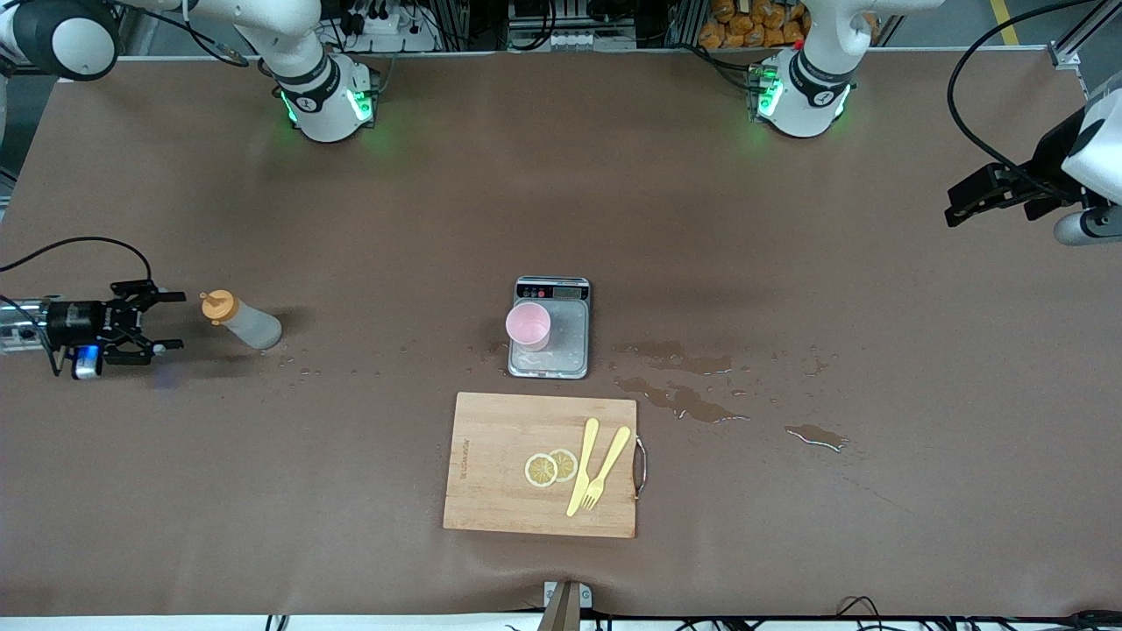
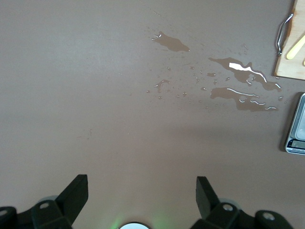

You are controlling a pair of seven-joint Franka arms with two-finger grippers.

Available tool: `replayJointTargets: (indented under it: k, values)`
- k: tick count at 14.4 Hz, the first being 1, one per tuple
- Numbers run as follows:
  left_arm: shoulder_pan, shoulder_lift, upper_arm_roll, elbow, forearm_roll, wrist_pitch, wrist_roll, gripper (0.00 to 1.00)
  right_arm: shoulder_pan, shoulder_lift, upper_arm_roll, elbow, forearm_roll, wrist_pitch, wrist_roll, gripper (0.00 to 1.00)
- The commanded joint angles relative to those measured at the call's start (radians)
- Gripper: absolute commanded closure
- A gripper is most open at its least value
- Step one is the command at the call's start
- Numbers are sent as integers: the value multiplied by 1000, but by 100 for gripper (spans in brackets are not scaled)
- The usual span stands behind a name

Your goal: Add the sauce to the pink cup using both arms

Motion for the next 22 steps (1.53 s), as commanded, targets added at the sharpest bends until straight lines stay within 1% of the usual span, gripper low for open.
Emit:
replayJointTargets:
  k: [1, 2, 3, 4, 5, 8, 13, 17, 20, 22]
  values:
    - [22, -2, -8, 6, -19, 6, -9, 0, -5, 1, 21, 124, -75, -94, 19, 0]
    - [36, -2, -26, 6, -19, 6, -9, 0, 1, -1, 28, 151, -68, -96, 19, 0]
    - [65, -2, -55, 6, -17, 6, -9, 0, 18, -2, 44, 173, -78, -101, 19, 0]
    - [83, -2, -78, 6, -17, 7, -9, 0, 54, -7, 44, 208, -112, -125, 19, 0]
    - [82, -2, -80, 7, -17, 7, -9, 0, 82, -14, 50, 242, -146, -162, 19, 0]
    - [73, 0, -80, 6, -16, 9, -9, 0, 94, -37, 55, 251, -141, -179, 16, 0]
    - [68, 0, -78, 6, -14, 12, -9, 0, 163, -109, 47, 253, -175, -179, 19, 0]
    - [71, 0, -77, 7, -14, 18, -9, 0, 268, -217, 45, 250, -327, -165, 13, 0]
    - [74, 9, -80, 9, -14, 42, -8, 0, 311, -292, 45, 238, -362, -162, 11, 0]
    - [71, 10, -80, 7, -14, 42, -9, 0, 357, -362, 45, 198, -410, -158, 1, 0]
